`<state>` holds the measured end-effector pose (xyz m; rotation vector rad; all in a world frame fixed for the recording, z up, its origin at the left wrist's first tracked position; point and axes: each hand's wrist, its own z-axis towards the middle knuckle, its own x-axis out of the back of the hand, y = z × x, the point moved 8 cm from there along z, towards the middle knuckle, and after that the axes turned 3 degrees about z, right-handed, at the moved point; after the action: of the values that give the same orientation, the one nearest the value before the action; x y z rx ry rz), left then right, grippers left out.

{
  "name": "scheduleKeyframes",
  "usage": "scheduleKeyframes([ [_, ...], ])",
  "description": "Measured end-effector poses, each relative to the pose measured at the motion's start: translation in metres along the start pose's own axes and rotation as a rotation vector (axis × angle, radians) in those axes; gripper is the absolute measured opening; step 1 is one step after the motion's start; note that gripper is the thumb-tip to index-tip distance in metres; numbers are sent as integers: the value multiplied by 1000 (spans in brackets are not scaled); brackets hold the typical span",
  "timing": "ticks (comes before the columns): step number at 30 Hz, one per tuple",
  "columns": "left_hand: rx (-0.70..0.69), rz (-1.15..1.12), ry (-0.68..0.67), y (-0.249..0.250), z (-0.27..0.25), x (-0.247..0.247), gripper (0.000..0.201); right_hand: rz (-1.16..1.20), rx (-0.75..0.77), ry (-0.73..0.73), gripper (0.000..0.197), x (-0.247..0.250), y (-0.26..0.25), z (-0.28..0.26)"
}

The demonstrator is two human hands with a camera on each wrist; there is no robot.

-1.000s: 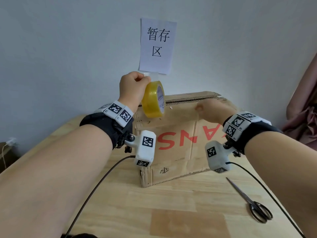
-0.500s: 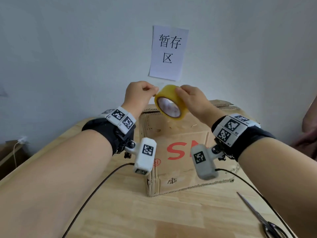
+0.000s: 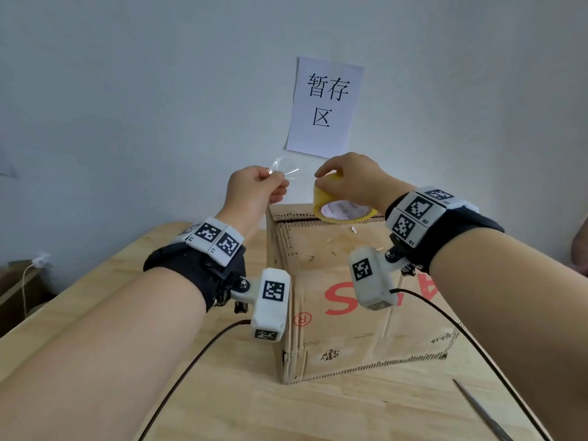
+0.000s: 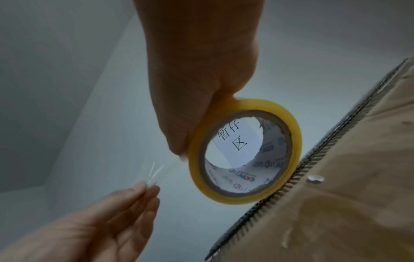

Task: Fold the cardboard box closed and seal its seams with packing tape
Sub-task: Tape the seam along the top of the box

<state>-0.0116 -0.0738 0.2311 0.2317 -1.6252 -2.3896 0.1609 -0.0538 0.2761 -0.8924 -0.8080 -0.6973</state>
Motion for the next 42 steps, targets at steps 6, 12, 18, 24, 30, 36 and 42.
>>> scheduleKeyframes([
  [6,194,-117,-49,-27,9,7,19,-287,51,-62,25,-18,-18,20],
  [12,250,155,-181,-55,16,13,2,-395,60,-157,24,-46,-21,32],
  [18,247,164,-144,-76,16,13,11,-348,3,-60,24,-50,-9,37],
  [24,317,130,-104,-92,11,10,18,-114,-150,97,50,-48,18,34],
  [30,304,128,-68,-90,7,10,10,240,-192,120,59,-42,33,24],
  [36,345,52,-2,-90,3,10,10,315,-270,207,69,-45,32,23],
  [42,413,-125,9,-99,-9,16,5,452,-302,126,98,-73,36,22],
])
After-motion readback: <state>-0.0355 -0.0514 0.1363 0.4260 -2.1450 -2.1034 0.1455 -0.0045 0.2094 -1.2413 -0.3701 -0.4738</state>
